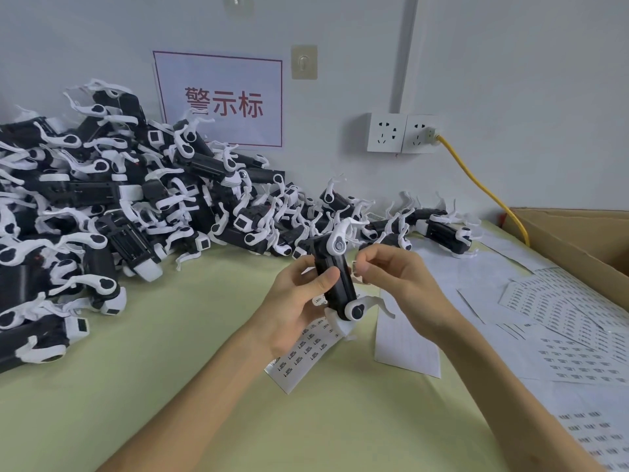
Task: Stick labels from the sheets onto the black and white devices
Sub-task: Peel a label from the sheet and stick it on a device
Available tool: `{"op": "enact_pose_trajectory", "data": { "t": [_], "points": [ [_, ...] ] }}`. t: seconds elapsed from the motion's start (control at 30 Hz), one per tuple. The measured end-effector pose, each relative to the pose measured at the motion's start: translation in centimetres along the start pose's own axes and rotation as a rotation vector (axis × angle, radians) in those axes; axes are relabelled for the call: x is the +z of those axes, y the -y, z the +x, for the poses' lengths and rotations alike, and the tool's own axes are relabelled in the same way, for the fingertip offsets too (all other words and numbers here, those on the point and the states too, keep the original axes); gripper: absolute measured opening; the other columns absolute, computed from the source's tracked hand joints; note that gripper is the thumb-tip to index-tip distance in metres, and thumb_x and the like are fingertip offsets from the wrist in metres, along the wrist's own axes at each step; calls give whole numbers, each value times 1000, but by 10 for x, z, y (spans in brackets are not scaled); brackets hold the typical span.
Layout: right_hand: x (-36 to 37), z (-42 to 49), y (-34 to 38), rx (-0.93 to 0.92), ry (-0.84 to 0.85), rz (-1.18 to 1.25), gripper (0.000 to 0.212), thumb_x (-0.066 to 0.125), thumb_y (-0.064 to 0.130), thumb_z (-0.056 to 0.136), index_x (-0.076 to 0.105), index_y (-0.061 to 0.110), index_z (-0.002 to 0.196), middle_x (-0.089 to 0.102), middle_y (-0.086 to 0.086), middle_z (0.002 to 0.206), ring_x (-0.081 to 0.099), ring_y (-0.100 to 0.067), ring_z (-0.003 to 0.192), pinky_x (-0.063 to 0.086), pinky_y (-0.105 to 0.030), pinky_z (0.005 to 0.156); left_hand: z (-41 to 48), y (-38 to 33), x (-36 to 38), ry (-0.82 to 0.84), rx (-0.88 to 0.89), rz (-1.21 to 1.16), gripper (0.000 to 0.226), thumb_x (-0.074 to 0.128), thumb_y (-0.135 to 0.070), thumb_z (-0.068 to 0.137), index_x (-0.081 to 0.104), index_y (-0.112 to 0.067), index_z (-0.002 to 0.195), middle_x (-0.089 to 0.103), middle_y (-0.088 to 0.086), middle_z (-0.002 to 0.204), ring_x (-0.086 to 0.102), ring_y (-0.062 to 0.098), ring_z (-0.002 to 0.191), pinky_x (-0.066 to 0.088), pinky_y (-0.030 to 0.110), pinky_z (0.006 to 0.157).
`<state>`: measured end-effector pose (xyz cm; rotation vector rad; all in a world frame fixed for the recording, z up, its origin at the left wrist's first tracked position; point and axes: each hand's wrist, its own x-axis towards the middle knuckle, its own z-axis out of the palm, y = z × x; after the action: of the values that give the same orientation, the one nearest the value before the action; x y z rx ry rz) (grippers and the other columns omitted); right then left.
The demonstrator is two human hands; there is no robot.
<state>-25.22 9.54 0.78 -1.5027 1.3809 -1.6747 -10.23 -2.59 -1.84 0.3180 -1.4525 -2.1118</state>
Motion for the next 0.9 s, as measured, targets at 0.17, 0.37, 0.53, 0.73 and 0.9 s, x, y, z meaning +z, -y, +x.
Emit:
{"op": "enact_pose_trajectory", "data": {
  "t": [0.17,0.37,0.53,0.73,0.9],
  "points": [
    [6,0,-1,-3,-2,-82,14,67,21,96,64,9,87,62,7,84,59,-10,81,48,-28,80,2,6,0,-22,27,78,46,78,-21,74,62,-5,114,76,8,99,73,25,93,60,43,83],
    [8,0,0,13,-37,-204,20,64,30,94,65,10,90,63,5,87,62,-14,86,53,-50,84,1,6,1,-46,56,118,54,86,-22,73,60,0,115,76,7,95,75,25,92,62,39,75],
    [9,0,-1,14,-57,-219,23,65,34,91,66,11,90,65,5,89,63,-12,85,53,-41,80,3,9,1,-88,70,179,48,81,-21,74,60,-1,112,76,8,96,74,25,92,61,40,76],
    [9,0,-5,8,-85,-273,11,66,19,98,65,14,88,65,10,88,64,-10,84,56,-43,77,0,8,4,-138,86,231,54,88,-20,74,58,3,112,75,14,103,73,30,97,57,53,92],
    [12,0,-7,9,-124,-317,10,67,16,98,66,10,90,68,0,91,65,-18,86,56,-55,79,1,9,3,-201,96,278,52,88,-16,75,54,5,109,75,17,105,70,42,107,57,54,93]
  ]
}}
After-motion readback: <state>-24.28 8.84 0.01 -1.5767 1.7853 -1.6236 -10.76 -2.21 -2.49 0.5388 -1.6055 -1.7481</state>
